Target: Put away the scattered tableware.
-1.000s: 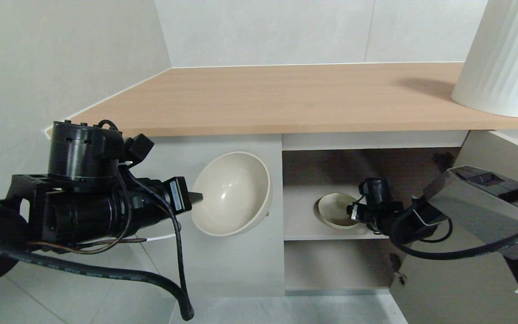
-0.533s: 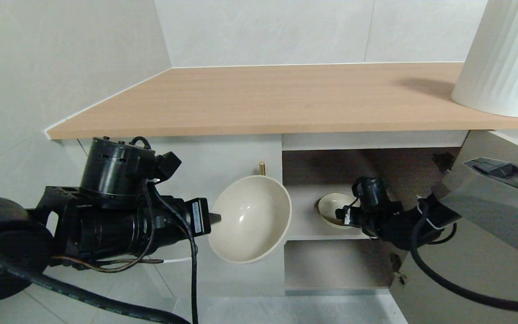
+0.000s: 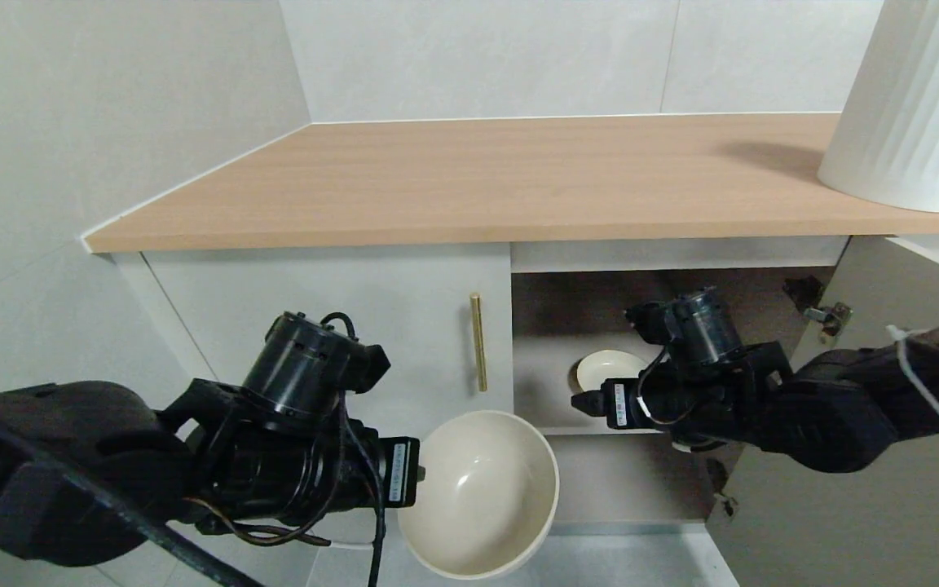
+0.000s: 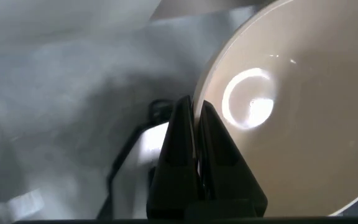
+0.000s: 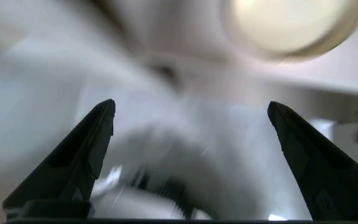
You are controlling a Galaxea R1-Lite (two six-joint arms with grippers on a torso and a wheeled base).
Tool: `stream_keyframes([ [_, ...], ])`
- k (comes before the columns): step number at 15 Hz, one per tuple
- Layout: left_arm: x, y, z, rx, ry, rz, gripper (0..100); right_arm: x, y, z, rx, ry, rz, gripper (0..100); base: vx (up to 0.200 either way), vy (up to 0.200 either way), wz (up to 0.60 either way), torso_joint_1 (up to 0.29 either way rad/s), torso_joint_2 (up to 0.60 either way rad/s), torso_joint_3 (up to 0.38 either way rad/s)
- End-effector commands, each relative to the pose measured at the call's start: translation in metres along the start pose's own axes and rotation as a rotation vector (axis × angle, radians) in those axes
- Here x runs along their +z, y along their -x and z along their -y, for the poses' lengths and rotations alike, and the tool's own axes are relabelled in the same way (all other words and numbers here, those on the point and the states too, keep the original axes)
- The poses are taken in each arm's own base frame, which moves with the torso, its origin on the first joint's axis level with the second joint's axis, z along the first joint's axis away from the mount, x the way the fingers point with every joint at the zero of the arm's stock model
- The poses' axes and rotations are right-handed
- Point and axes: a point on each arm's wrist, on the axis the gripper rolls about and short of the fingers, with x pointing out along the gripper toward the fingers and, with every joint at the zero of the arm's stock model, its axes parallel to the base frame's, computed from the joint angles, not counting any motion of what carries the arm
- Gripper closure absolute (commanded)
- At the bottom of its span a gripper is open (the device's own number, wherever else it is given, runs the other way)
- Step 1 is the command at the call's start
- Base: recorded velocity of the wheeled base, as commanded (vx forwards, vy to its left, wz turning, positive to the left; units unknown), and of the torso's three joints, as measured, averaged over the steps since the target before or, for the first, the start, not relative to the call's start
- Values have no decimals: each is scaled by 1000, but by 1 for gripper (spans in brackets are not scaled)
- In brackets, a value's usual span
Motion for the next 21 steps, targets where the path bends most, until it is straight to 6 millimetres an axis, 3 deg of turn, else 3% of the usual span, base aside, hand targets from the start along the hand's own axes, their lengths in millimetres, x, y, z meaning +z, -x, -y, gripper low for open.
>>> stream_keyframes([
  [1, -14, -27, -2, 76, -48, -80, 100, 8, 57, -19, 131, 31, 8, 0, 0, 0, 0, 0, 0, 0],
  [5, -24, -47, 2, 210, -113, -80, 100, -15, 61, -36, 172, 98, -102, 0, 0, 0, 0, 0, 0, 0],
  [10, -18, -38, 10, 179, -111, -31, 100, -43, 42, -54, 170, 166, -197, 0, 0, 0, 0, 0, 0, 0],
  [13, -18, -36, 12, 172, -116, -25, 100, -57, 19, -55, 74, 185, -224, 0, 0, 0, 0, 0, 0, 0],
  [20, -20, -26, 20, 145, -135, -7, 100, -56, 12, -56, 61, 177, -196, 0, 0, 0, 0, 0, 0, 0],
  [21, -20, -27, 20, 146, -135, -8, 100, -57, 12, -56, 60, 176, -198, 100, 0, 0, 0, 0, 0, 0],
])
